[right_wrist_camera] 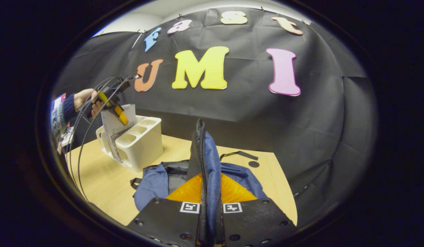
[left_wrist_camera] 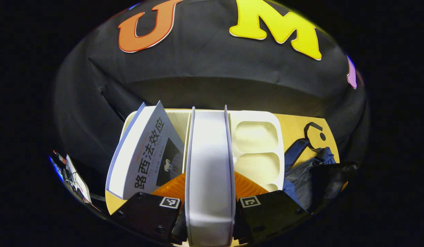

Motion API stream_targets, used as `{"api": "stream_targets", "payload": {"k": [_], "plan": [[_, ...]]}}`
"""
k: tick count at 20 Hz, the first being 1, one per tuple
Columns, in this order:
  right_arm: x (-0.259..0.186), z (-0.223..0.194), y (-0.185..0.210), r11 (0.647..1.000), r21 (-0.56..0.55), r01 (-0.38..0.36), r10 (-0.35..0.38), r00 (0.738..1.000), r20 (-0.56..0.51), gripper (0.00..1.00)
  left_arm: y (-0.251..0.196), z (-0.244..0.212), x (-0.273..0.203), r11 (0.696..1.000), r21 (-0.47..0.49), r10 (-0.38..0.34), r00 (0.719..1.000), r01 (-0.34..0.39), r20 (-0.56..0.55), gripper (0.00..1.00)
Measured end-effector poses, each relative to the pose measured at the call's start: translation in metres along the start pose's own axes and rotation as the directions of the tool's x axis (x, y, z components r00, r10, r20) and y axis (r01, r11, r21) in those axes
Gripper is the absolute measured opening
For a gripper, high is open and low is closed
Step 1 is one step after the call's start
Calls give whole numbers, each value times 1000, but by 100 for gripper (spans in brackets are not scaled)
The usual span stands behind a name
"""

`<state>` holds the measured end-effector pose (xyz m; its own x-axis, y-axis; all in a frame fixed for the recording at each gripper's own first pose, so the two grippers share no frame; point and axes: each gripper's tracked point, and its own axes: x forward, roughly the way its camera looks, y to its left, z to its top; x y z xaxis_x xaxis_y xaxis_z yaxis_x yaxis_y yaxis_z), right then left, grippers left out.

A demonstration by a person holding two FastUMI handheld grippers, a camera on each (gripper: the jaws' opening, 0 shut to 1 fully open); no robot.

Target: Open the schoolbag, grab two books from the bookshelf and put them into the schoolbag.

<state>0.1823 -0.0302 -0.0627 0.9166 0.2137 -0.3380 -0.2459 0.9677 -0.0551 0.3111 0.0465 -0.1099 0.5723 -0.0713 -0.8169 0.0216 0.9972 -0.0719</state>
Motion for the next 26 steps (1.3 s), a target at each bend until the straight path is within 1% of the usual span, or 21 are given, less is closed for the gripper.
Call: {"api": "stream_targets", "payload": {"k": [2,5,6,7,8,9,11,12,13,14,15,16,18,21,22,23,24,25,26], "plan": [[3,-9,4,1000,6,-20,20,1000,-22,10,4,-5,-19,1000,5,-8,999,8,32,49],[4,-14,3,1000,10,-24,24,999,-22,10,12,-25,-50,1000,4,-20,998,19,62,49],[4,-17,4,1000,12,-25,25,999,-23,9,18,-32,-60,1000,0,-14,997,14,72,54],[4,-18,5,1000,12,-25,25,999,-28,11,24,-39,-69,1000,-11,-8,997,9,80,49],[4,-19,4,1000,12,-22,23,999,-32,10,30,-49,-77,1000,-25,-12,996,14,84,49],[4,-19,4,1000,20,-17,17,999,-38,10,31,-59,-84,998,-54,-35,996,39,84,49],[3,-20,5,1000,26,-13,14,999,-42,10,25,-82,-101,985,-122,-112,990,122,80,49],[3,-21,5,1000,29,-12,13,999,-43,10,25,-91,-104,977,-155,-135,987,147,82,53],[4,-21,5,999,31,-8,9,999,-49,11,27,-100,-108,970,-185,-147,986,160,83,49],[2,-22,5,999,33,-2,4,998,-55,10,29,-110,-110,962,-213,-158,984,172,85,49],[2,-21,6,1000,31,0,2,998,-56,10,29,-118,-112,950,-245,-174,980,191,93,53],[1,-21,7,1000,23,5,-4,998,-62,9,27,-124,-114,933,-283,-201,975,222,99,49],[4,-18,12,1000,8,3,-3,997,-73,10,14,-132,-119,883,-357,-282,953,304,116,49],[7,-12,15,1000,0,4,-4,996,-94,10,1,-143,-124,816,-443,-338,928,371,155,49],[7,-10,15,1000,1,6,-6,995,-96,10,-5,-145,-128,792,-461,-362,916,401,175,49],[7,-6,16,1000,-1,8,-8,995,-97,10,-14,-145,-133,768,-465,-397,897,440,193,49],[7,-4,15,1000,-6,12,-12,995,-97,10,-26,-148,-140,750,-448,-441,872,487,210,49],[7,0,13,1000,-7,14,-14,995,-96,10,-33,-148,-143,733,-445,-459,857,514,235,49],[6,1,12,1000,-5,21,-21,995,-96,10,-39,-147,-141,721,-448,-470,848,529,245,49]]}}
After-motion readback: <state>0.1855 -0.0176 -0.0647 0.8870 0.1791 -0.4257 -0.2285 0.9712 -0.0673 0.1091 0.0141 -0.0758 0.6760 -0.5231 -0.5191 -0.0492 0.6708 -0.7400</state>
